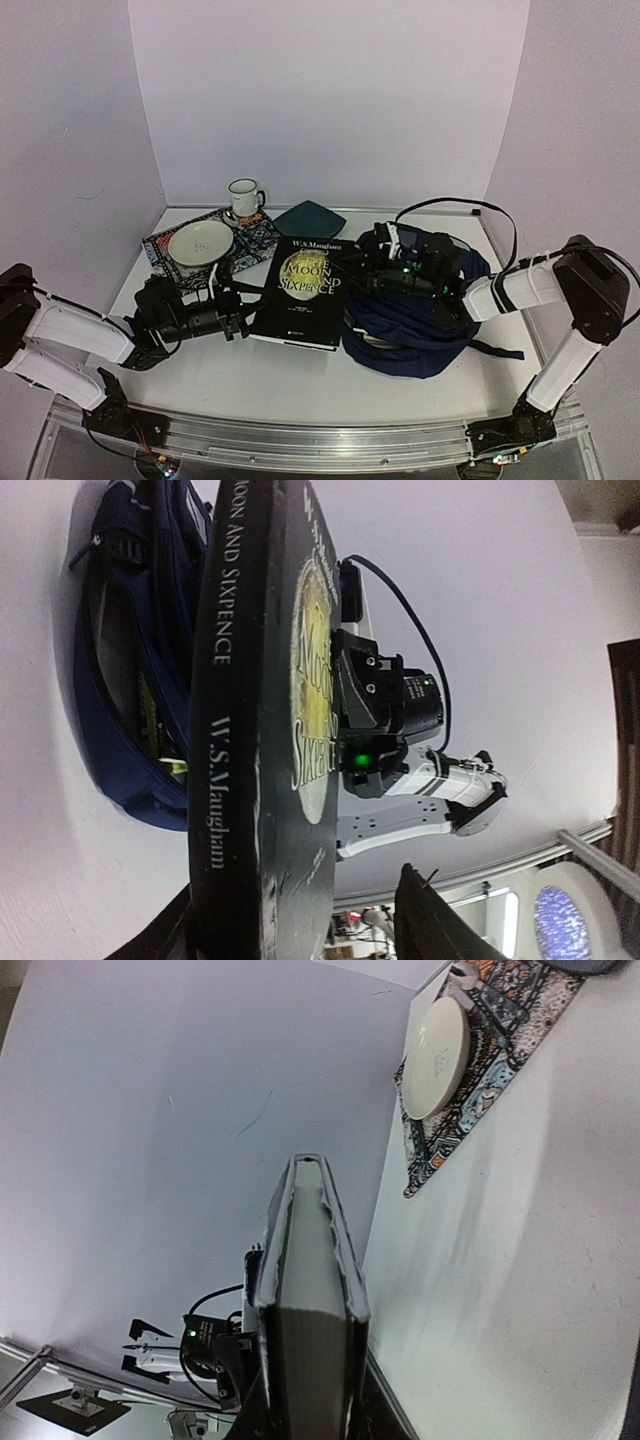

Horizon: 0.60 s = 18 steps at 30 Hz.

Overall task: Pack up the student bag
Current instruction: Pick up the book from the center of the board.

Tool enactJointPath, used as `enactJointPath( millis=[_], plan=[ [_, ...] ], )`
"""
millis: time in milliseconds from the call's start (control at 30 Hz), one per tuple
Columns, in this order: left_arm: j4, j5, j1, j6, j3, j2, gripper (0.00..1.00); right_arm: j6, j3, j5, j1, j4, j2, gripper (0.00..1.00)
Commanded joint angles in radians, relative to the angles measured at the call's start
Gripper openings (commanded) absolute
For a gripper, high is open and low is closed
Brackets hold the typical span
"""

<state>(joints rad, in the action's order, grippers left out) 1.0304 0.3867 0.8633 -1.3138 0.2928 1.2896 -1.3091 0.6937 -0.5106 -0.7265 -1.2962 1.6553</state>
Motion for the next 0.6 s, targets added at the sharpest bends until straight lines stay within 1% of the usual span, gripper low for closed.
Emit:
enactJointPath(
  millis=[0, 67, 200, 300, 433, 567],
  plan=[
    [0.121, -0.078, -0.003, -0.016, 0.001, 0.023, 0.70, 0.018, -0.019, 0.180, -0.011, -0.127, -0.098, 0.00],
    [0.120, -0.128, 0.009, -0.022, -0.009, 0.022, 0.79, 0.022, -0.031, 0.247, -0.025, -0.140, -0.108, 0.00],
    [0.121, -0.217, 0.040, -0.033, -0.021, 0.018, 0.89, 0.024, -0.045, 0.397, -0.053, -0.209, -0.103, 0.00],
    [0.121, -0.244, 0.057, -0.037, -0.001, 0.039, 0.92, 0.019, -0.039, 0.480, -0.083, -0.274, -0.070, 0.00],
    [0.122, -0.285, 0.072, -0.082, 0.008, 0.080, 0.93, -0.007, -0.015, 0.555, -0.109, -0.387, -0.004, 0.00],
    [0.124, -0.344, 0.100, -0.125, 0.009, 0.114, 0.94, 0.026, 0.007, 0.624, -0.135, -0.419, 0.018, 0.00]
  ],
)
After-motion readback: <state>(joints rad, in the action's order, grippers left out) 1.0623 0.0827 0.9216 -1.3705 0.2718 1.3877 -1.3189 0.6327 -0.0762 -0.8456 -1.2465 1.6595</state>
